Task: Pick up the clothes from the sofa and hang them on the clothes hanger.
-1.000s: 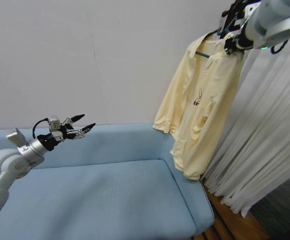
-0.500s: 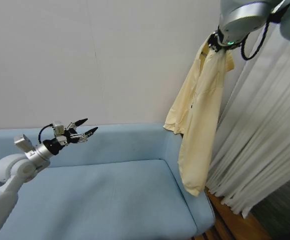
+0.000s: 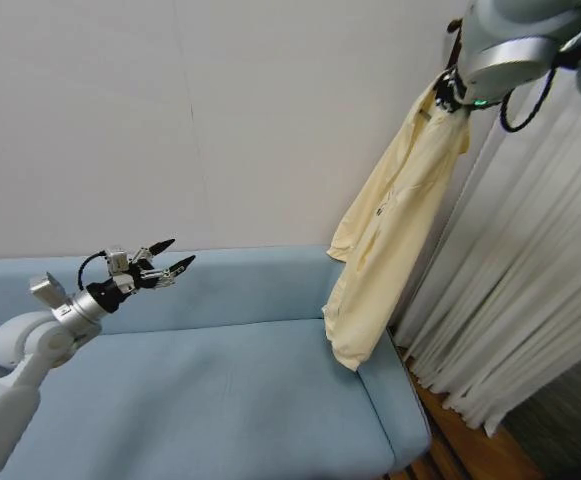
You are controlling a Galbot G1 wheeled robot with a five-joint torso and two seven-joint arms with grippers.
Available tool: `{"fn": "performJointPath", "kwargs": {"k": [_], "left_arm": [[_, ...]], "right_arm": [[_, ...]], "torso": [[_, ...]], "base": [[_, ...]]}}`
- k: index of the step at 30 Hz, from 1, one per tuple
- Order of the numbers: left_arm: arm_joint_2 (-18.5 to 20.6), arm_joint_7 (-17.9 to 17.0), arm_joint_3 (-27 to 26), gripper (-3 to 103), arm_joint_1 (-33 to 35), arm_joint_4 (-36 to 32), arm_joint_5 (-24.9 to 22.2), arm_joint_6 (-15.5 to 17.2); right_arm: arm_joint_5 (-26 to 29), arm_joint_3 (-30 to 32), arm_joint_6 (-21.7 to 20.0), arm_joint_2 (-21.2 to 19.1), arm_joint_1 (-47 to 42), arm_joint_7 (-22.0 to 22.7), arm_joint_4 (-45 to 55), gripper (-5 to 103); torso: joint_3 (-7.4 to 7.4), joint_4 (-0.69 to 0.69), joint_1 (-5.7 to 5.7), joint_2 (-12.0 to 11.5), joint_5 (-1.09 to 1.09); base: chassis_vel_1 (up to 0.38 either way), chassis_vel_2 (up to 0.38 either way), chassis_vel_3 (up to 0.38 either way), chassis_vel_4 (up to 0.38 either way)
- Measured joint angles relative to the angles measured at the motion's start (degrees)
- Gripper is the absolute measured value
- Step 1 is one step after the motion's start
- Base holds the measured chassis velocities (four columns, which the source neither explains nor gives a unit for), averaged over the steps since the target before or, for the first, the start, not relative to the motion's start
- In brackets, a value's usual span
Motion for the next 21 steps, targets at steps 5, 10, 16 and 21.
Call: {"fn": "performJointPath", "kwargs": {"k": [5, 10, 16, 21], "left_arm": [[-0.5, 0.0, 0.2, 100, 0.0, 0.4, 0.5, 0.0], [-1.3, 0.1, 0.7, 100, -0.1, 0.9, 1.2, 0.0], [-3.0, 0.2, 1.2, 100, -0.3, 1.1, 2.3, 0.1], [-3.8, 0.5, 1.2, 100, 0.0, 0.5, 2.6, 0.1]], "right_arm": [[0.4, -2.5, -1.0, -1.5, 1.5, 0.0, -0.3, 9], [0.5, -5.9, -2.2, -1.7, 3.9, -0.4, -2.2, 9], [1.9, -10.1, -3.3, -0.2, 8.2, -0.9, -4.7, 9], [2.6, -12.4, -4.1, 1.6, 9.8, -0.9, -7.7, 9]], "torso": [[0.00, -0.01, 0.00, 0.0, 0.01], [0.00, 0.00, 0.00, 0.0, 0.00], [0.00, -0.01, 0.00, 0.0, -0.01], [0.00, 0.00, -0.01, 0.0, -0.02]], "base": [[0.000, 0.000, 0.000, 0.000], [0.000, 0.000, 0.000, 0.000], [0.000, 0.000, 0.000, 0.000], [0.000, 0.000, 0.000, 0.000]]}}
